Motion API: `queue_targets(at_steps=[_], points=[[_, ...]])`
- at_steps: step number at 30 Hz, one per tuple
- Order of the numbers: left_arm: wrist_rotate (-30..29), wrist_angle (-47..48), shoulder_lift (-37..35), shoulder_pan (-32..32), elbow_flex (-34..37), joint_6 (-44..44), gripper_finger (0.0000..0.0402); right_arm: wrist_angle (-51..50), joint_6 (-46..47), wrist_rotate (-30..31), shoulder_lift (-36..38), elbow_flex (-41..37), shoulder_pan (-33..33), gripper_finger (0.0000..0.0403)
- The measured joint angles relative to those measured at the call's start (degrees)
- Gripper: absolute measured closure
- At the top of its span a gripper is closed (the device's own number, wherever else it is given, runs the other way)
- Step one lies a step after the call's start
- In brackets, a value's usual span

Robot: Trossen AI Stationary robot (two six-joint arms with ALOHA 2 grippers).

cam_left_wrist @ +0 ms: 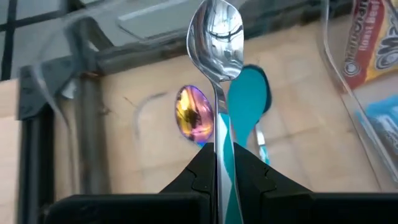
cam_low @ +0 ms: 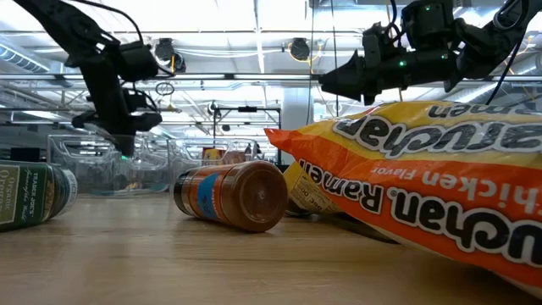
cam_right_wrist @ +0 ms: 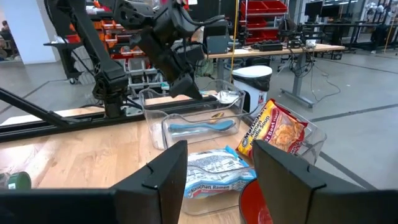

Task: Pick & Place Food Item
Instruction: Put the white spoon into the left transparent bin

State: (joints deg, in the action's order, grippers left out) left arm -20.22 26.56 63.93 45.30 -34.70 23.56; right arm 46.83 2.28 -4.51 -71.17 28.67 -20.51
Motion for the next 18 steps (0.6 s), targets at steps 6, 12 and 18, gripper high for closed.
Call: queue_targets(at_steps=[6,12,18], points=[[0.9,-1.7,5.0,0.0,0.0,-0.6,0.0375,-0.4,0.0,0.0,0.0,0.0,0.0,0.0233],[1.5,-3.2,9.3,-0.6,0.0,-0.6,0.0374,-1.2,0.0,0.0,0.0,0.0,0.0,0.0234],[2.5,-4.4,11.7,-1.6,-0.1,0.1,0.0367,-1.9,0.0,0.0,0.0,0.0,0.0,0.0234]])
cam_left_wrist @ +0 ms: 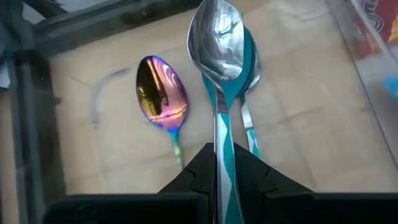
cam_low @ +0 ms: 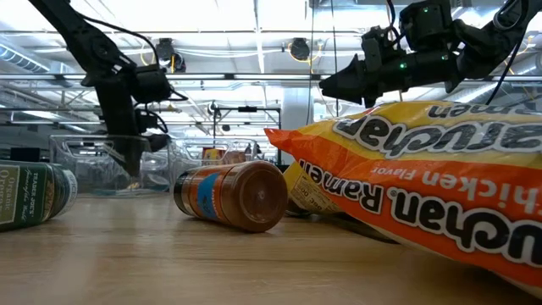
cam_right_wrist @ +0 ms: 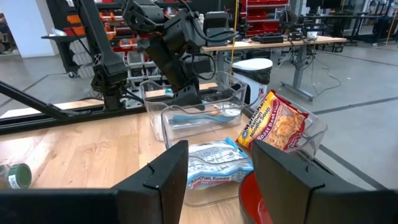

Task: Pick & Place Food Item
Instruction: Put the white spoon into the left transparent bin, then put the green noodle pack into the middle transparent bin

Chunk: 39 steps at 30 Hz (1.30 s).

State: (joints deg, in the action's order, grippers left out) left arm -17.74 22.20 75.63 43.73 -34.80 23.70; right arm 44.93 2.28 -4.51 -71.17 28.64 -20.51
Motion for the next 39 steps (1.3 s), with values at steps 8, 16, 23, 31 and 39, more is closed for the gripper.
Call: queue_targets(at_steps=[8,16,23,31,39], points=[[0.1,0.0,0.4,0.0,0.0,0.8,0.0362,-0.5,0.0,0.0,0.0,0.0,0.0,0.0232],[0.1,0.1,0.4,0.0,0.0,1.2,0.0352,-0.6,0.0,0.0,0.0,0.0,0.0,0.0232],[-0.3,0.2,0.5,0.0,0.0,2.1,0.0334,-0.6,0.0,0.0,0.0,0.0,0.0,0.0232],[-0.3,0.1,0.5,0.0,0.0,1.0,0.0297,-0.6,0.0,0.0,0.0,0.0,0.0,0.0232],[2.9,2.2,0.5,0.0,-2.5,-3.6,0.0286,-0.6,0.0,0.0,0.0,0.0,0.0,0.0232]])
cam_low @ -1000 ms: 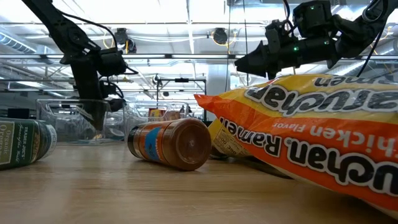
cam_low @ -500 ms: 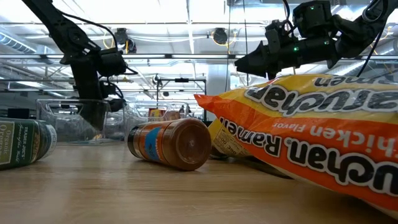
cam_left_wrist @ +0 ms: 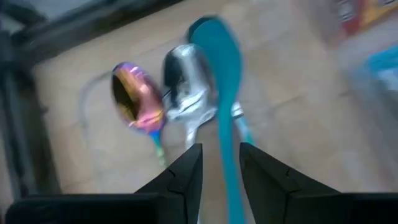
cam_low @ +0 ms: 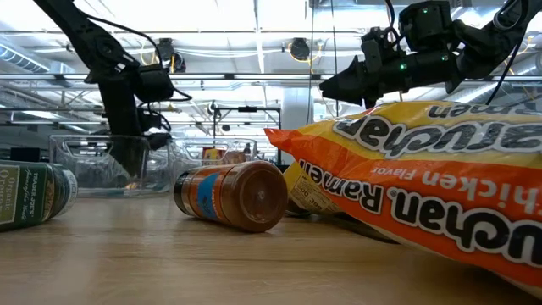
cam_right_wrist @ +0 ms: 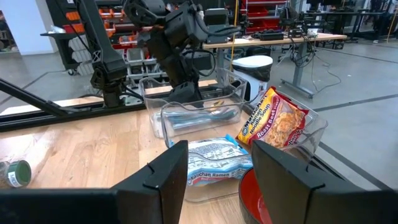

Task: Pick & Place Food Item
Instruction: Put the green noodle pack into the middle transparent bin

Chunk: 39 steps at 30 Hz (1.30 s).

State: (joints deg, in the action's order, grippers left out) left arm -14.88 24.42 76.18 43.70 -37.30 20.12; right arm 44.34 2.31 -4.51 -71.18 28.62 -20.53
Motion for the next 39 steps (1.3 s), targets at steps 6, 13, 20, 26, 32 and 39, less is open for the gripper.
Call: queue_targets(at_steps=[6,13,20,26,32,39], points=[[1.8,5.8,-1.8,-0.1,-4.4,-1.8,0.0286,0.0,0.0,0.0,0.0,0.0,0.0,0.0232],[1.8,12.6,-8.9,-0.3,-7.1,-3.6,0.0286,0.0,0.0,0.0,0.0,0.0,0.0,0.0232],[3.2,13.5,-20.3,-0.3,-7.1,-7.0,0.0286,-0.1,0.0,0.0,0.0,0.0,0.0,0.0232],[15.2,7.8,-31.9,-1.0,-5.8,-13.4,0.0286,-0.1,0.0,0.0,0.0,0.0,0.0,0.0232],[29.6,-8.0,-43.1,-4.1,3.9,-15.4,0.0286,-0.5,0.0,0.0,0.0,0.0,0.0,0.0232],[43.6,-38.3,-52.0,-9.7,19.9,-10.5,0.0286,-1.1,0.0,-0.1,0.0,0.0,0.0,0.0232]])
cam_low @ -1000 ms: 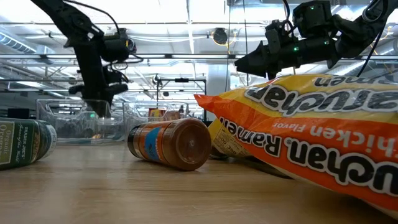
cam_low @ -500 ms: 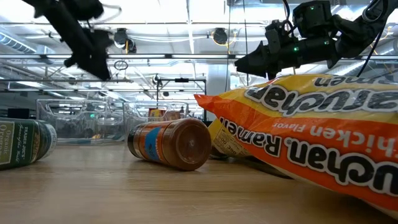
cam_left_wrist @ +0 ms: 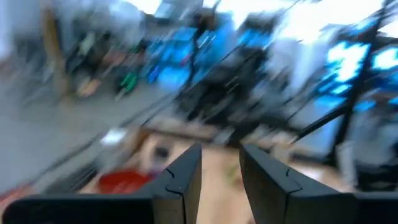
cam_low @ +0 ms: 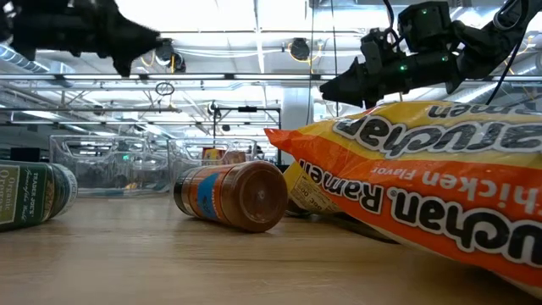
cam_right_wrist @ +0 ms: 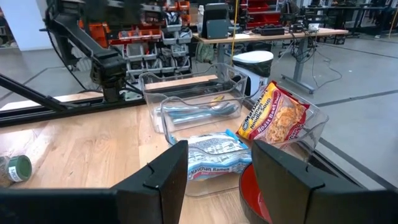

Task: Pick & Place Food Item
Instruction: Put the green noodle pack into the middle transparent bin

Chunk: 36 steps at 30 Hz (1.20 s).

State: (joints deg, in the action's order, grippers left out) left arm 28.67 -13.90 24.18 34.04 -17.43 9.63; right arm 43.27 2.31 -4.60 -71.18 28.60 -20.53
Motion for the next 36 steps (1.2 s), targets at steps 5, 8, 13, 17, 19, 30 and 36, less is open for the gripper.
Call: queue_targets(at_steps=[5,8,13,17,19,30,36], points=[[2.4,-21.9,-1.0,-4.8,8.8,4.4,0.0286,0.0,0.0,0.0,0.0,0.0,0.0,0.0232],[0.7,-28.2,-0.7,-6.9,11.5,4.0,0.0286,-0.2,0.0,-0.1,0.0,0.0,0.0,0.0232],[-0.7,-30.1,-0.6,-9.6,12.0,5.1,0.0286,-0.2,0.0,-0.1,0.0,0.0,0.2,0.0232],[-0.7,-30.5,-0.6,-11.7,12.0,5.1,0.0286,-0.2,0.2,-0.1,0.0,0.0,0.4,0.0232],[-0.7,-30.8,-0.6,-12.5,12.0,5.1,0.0286,-0.2,0.0,-0.1,0.0,0.0,0.7,0.0232],[-4.3,-31.6,0.2,-16.3,12.0,2.1,0.0286,-0.2,-1.5,0.0,0.0,0.0,1.5,0.0232],[-9.5,-33.3,4.0,-19.4,12.0,0.8,0.0286,0.2,-1.5,0.0,0.0,0.0,1.5,0.0232]])
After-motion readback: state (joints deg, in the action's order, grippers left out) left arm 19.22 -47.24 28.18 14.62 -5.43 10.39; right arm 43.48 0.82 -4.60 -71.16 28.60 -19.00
